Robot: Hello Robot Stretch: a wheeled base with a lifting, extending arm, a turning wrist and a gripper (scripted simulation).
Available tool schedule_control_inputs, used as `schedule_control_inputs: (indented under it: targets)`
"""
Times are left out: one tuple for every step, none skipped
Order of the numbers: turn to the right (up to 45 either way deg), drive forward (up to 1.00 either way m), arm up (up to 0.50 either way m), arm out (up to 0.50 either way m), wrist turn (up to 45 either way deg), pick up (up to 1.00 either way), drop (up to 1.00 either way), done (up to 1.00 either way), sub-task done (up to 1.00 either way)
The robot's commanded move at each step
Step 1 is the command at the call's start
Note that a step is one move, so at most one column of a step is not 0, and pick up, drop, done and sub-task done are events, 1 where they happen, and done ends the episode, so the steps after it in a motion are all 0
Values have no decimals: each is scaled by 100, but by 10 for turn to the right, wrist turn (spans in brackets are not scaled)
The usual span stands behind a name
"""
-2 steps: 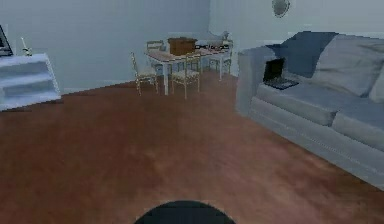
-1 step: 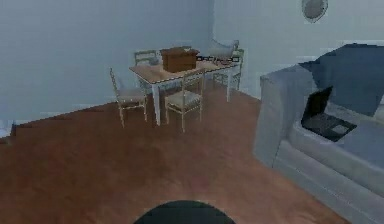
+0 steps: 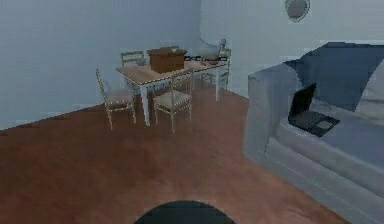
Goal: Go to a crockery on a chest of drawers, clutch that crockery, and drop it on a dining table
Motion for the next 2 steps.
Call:
schedule_control_inputs:
  targets:
    - [0,100,0,0,0,0,0,0,0]
    - [0,50,0,0,0,0,0,0,0]
